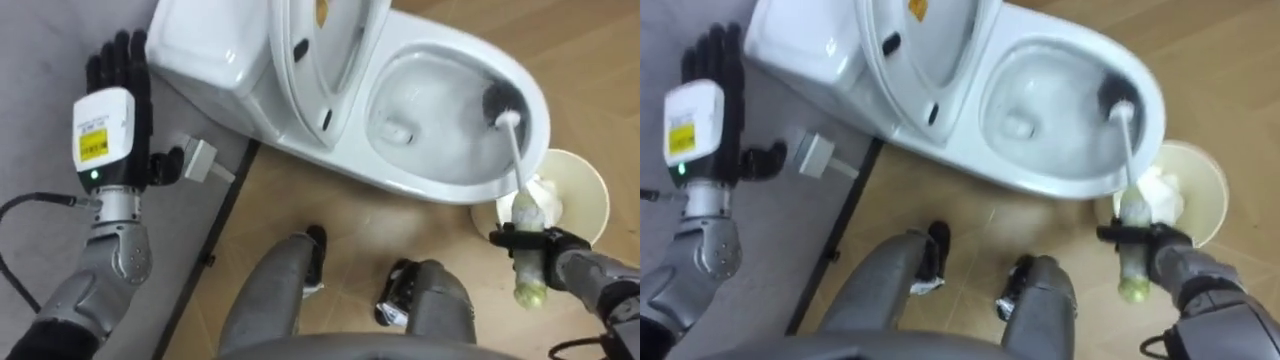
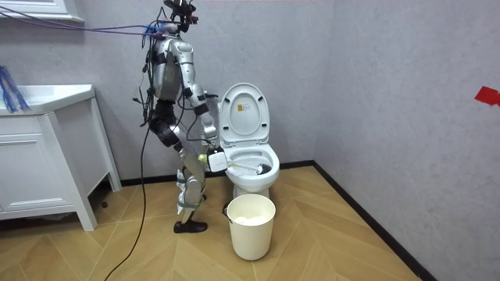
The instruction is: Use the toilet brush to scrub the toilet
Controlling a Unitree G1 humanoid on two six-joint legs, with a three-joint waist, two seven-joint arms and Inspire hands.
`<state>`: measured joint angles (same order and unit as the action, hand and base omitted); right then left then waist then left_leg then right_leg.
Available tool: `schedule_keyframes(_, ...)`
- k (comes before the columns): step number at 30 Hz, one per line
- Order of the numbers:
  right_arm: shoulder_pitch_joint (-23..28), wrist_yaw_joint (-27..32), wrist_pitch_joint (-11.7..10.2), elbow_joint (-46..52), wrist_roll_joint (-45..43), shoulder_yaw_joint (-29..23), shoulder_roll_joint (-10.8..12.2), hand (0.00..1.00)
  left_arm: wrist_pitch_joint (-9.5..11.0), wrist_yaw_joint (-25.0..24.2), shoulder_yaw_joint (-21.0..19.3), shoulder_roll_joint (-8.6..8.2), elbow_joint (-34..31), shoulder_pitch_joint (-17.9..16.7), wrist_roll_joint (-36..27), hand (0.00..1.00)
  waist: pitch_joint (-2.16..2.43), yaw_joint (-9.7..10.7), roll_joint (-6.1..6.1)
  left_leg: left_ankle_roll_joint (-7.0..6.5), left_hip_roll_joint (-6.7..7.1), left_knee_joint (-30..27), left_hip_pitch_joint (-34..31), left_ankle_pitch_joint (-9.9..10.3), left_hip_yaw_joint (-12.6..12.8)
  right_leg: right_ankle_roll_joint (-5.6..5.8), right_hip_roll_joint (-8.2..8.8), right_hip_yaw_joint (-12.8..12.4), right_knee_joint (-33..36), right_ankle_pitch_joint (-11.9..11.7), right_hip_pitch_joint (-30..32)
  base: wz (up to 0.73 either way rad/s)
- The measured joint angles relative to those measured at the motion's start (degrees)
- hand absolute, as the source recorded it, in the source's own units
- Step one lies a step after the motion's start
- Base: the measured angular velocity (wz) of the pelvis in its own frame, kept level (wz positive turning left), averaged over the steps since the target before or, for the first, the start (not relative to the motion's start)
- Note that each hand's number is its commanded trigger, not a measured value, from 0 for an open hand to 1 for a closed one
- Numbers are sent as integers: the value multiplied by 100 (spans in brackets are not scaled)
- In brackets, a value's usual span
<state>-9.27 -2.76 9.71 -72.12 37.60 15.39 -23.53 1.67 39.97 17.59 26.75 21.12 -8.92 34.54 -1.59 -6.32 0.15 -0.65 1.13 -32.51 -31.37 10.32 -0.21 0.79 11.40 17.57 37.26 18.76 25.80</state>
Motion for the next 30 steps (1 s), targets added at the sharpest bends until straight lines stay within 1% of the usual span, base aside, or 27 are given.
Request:
schedule_keyframes(1, 130, -21, -11, 2, 0, -97, 68, 100, -27, -56, -11, -37, 26, -127, -4, 0, 24, 3, -6, 6, -26, 77, 154, 5, 0, 7, -50, 11, -148, -38, -161, -15)
schedule_keyframes(2, 384, -83, -29, 48, 1, -232, 174, 100, -50, -138, -128, -149, 87, -431, -14, 0, 99, 9, -34, 17, -44, 249, 431, 17, -9, 33, -113, 28, -418, -102, -458, -9)
schedule_keyframes(3, 632, -120, -42, 110, 3, -370, 240, 100, -44, -202, -215, -209, 111, -678, -13, 0, 136, 58, -61, 17, -40, 447, 706, 18, -11, 68, -143, 52, -630, -135, -746, -4)
schedule_keyframes(4, 732, -120, -67, 123, -7, -393, 273, 100, -47, -222, -241, -230, 135, -835, -11, 0, 142, 85, -67, 16, -42, 522, 853, 19, -11, 83, -161, 65, -742, -150, -909, 0)
schedule_keyframes(5, 953, -129, -144, 126, -12, -502, 342, 100, -38, -299, -375, -339, 258, -1133, -6, 0, 156, 120, -82, 16, -46, 684, 1115, 27, -12, 116, -199, 82, -965, -185, -1202, 0)
schedule_keyframes(6, 1030, -127, -185, 137, 6, -612, 386, 100, -38, -340, -443, -392, 267, -1267, -9, 0, 171, 130, -106, 16, -46, 751, 1230, 29, -9, 127, -215, 85, -1065, -206, -1319, -5)
schedule_keyframes(7, 1226, -76, -250, 214, 62, -900, 465, 100, -41, -416, -602, -524, 272, -1475, -9, 0, 214, 135, -120, 25, -50, 884, 1431, 37, -7, 144, -254, 86, -1251, -242, -1533, -6)
schedule_keyframes(8, 1490, 10, -293, 338, 88, -1167, 505, 100, -53, -487, -762, -660, 354, -1704, 5, 0, 212, 151, -147, 33, -53, 1013, 1650, 42, -3, 159, -290, 92, -1429, -272, -1761, -4)
schedule_keyframes(9, 1594, 27, -348, 361, 105, -1237, 523, 100, -50, -521, -864, -743, 450, -1774, 18, 0, 208, 141, -153, 38, -55, 1067, 1765, 46, -8, 166, -305, 117, -1516, -282, -1903, 0)
schedule_keyframes(10, 1762, 44, -468, 369, 146, -1290, 556, 100, -53, -558, -1032, -888, 641, -1872, 38, 0, 216, 148, -191, 50, -63, 1126, 1971, 65, -12, 176, -336, 148, -1668, -293, -2143, 3)
schedule_keyframes(11, 1911, 59, -522, 362, 165, -1326, 608, 100, -123, -605, -1218, -1053, 772, -1943, 48, 0, 216, 147, -234, 72, -81, 1164, 2119, 92, -11, 173, -372, 161, -1784, -298, -2323, 0)
schedule_keyframes(12, 2024, 67, -538, 361, 190, -1352, 676, 100, -163, -674, -1404, -1195, 895, -1995, 26, 0, 201, 143, -244, 102, -110, 1188, 2228, 127, -12, 162, -419, 178, -1897, -305, -2471, 0)
schedule_keyframes(14, 2129, 68, -538, 355, 219, -1398, 789, 100, -165, -712, -1569, -1300, 1074, -2019, -106, 0, 196, 136, -270, 148, -167, 1191, 2356, 181, -11, 144, -503, 171, -2054, -319, -2659, -4)
schedule_keyframes(15, 2150, 71, -542, 351, 219, -1396, 828, 100, -159, -712, -1589, -1328, 1146, -2049, -273, 0, 196, 131, -261, 172, -198, 1206, 2435, 223, -7, 125, -553, 140, -2157, -331, -2751, -9)
schedule_keyframes(16, 2148, 75, -544, 352, 218, -1393, 843, 100, -152, -712, -1595, -1347, 1198, -2073, -382, 0, 189, 122, -252, 181, -205, 1220, 2475, 232, -3, 123, -563, 135, -2179, -332, -2793, -10)
schedule_keyframes(17, 2137, 90, -547, 352, 217, -1393, 864, 100, -139, -712, -1630, -1414, 1332, -2051, -587, 0, 194, 124, -245, 188, -207, 1283, 2539, 240, 9, 122, -565, 119, -2193, -330, -2825, -6)
schedule_keyframes(18, 2119, 107, -549, 350, 214, -1389, 869, 100, -139, -721, -1636, -1466, 1466, -2007, -788, 0, 172, 131, -237, 191, -207, 1324, 2596, 242, 15, 123, -580, 109, -2263, -331, -2890, -6)
schedule_keyframes(19, 2114, 117, -549, 350, 214, -1385, 869, 100, -138, -740, -1637, -1478, 1541, -1979, -867, 0, 179, 123, -216, 196, -207, 1341, 2621, 246, 20, 123, -583, 95, -2276, -331, -2908, -6)
schedule_keyframes(20, 2077, 128, -546, 346, 199, -1384, 873, 100, -133, -833, -1683, -1496, 1706, -1923, -1064, 0, 175, 114, -204, 199, -207, 1396, 2699, 247, 42, 123, -585, 68, -2293, -331, -2957, -12)
schedule_keyframes(21, 2044, 126, -545, 333, 160, -1388, 873, 100, -136, -926, -1790, -1532, 1841, -1907, -1313, 0, 185, 121, -192, 201, -209, 1450, 2789, 247, 69, 123, -591, 22, -2329, -330, -3014, -14)
schedule_keyframes(22, 2042, 128, -545, 330, 148, -1393, 873, 100, -139, -967, -1827, -1538, 1903, -1908, -1443, 0, 181, 124, -185, 201, -211, 1478, 2836, 247, 87, 123, -593, 13, -2359, -330, -3057, -11)
schedule_keyframes(24, 2052, 131, -543, 332, 105, -1460, 892, 100, -155, -1175, -2026, -1545, 2092, -1914, -1941, 0, 174, 174, -184, 202, -193, 1534, 3007, 247, 100, 130, -589, 6, -2461, -326, -3245, -2)
schedule_keyframes(26, 2009, 166, -539, 346, 5, -1553, 903, 100, -180, -1277, -2227, -1598, 2248, -1890, -2153, 0, 173, 183, -201, 202, -175, 1557, 3103, 247, 122, 135, -585, -16, -2552, -324, -3365, -3)
schedule_keyframes(28, 2004, 242, -535, 329, -8, -1666, 928, 100, -192, -1346, -2359, -1654, 2547, -1808, -2212, 0, 168, 188, -212, 202, -170, 1602, 3205, 248, 185, 139, -572, -52, -2568, -322, -3430, -11)
schedule_keyframes(29, 1991, 287, -536, 331, 0, -1690, 947, 100, -210, -1409, -2440, -1712, 2752, -1735, -2294, 0, 158, 208, -221, 202, -162, 1629, 3269, 248, 199, 143, -565, -80, -2577, -320, -3472, -12)
schedule_keyframes(30, 1989, 332, -536, 334, 2, -1698, 970, 100, -222, -1465, -2438, -1723, 2959, -1657, -2447, 0, 144, 231, -220, 202, -154, 1663, 3311, 248, 201, 149, -563, -102, -2603, -316, -3504, -10)
